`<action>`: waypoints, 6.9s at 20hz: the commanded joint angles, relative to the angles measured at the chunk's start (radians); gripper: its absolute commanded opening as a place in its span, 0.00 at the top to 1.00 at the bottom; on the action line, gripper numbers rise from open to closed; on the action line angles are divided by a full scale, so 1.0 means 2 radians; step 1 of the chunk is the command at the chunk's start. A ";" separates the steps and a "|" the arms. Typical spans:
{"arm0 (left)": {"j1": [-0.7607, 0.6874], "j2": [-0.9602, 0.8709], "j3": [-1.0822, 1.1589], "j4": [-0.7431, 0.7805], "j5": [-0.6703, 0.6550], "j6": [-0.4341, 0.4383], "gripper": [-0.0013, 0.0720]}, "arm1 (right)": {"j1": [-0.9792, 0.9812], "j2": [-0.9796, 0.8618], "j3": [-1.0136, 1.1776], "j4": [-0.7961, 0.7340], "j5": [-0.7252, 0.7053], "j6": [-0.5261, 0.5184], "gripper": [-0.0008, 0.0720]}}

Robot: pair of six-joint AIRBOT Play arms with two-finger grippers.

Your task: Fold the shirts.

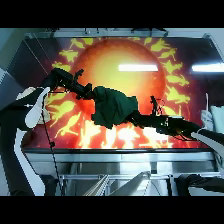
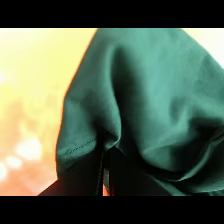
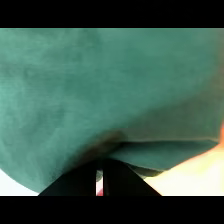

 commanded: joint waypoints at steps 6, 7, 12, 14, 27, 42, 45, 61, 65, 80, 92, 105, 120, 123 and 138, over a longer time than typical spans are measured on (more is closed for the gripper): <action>0.014 0.081 0.154 -0.019 0.118 -0.009 0.96 | -0.127 0.144 0.007 -0.007 0.190 0.002 0.97; 0.026 0.119 0.162 -0.045 0.113 -0.003 0.96 | -0.173 0.184 0.020 -0.010 0.237 0.016 0.97; 0.102 0.340 0.133 -0.084 0.042 0.033 0.96 | -0.393 0.355 0.123 -0.010 0.332 0.127 0.97; 0.132 0.430 0.078 -0.084 0.027 0.056 0.96 | -0.444 0.404 0.142 -0.010 0.340 0.159 0.97; 0.162 0.511 -0.214 -0.083 -0.024 0.164 0.96 | -0.402 0.311 0.109 -0.270 0.188 0.159 0.96; 0.248 0.329 -0.290 -0.065 0.116 0.048 0.02 | -0.441 0.040 0.199 -0.478 0.178 0.131 0.29; 0.230 0.388 -0.422 0.001 0.096 0.025 0.02 | -0.436 0.030 0.199 -0.513 0.152 0.154 0.29; 0.035 0.453 -0.697 0.030 -0.093 -0.086 0.03 | -0.434 0.010 0.199 -0.508 0.072 0.155 0.29; -0.038 0.395 -0.634 0.030 -0.121 -0.077 0.23 | -0.430 0.007 0.199 -0.506 0.074 0.153 0.29; -0.011 0.362 -0.563 0.048 -0.103 -0.054 0.96 | -0.413 -0.110 0.199 -0.485 0.199 0.140 0.39; 0.102 0.559 -0.375 -0.141 -0.011 0.091 0.96 | -0.400 0.103 0.276 -0.111 0.422 0.035 0.97; 0.349 0.635 0.177 -0.140 0.005 0.029 0.96 | -0.589 0.412 0.534 -0.094 0.175 0.070 0.97; 0.133 0.126 0.017 -0.135 -0.013 0.076 0.96 | -0.254 -0.088 0.476 -0.391 0.027 0.074 0.97; 0.134 -0.004 0.103 -0.137 -0.023 0.050 0.96 | -0.255 -0.189 0.523 -0.373 0.000 0.073 0.97; 0.258 0.168 -0.165 0.073 0.092 0.041 0.17 | -0.418 -0.088 0.369 -0.390 0.359 0.167 0.49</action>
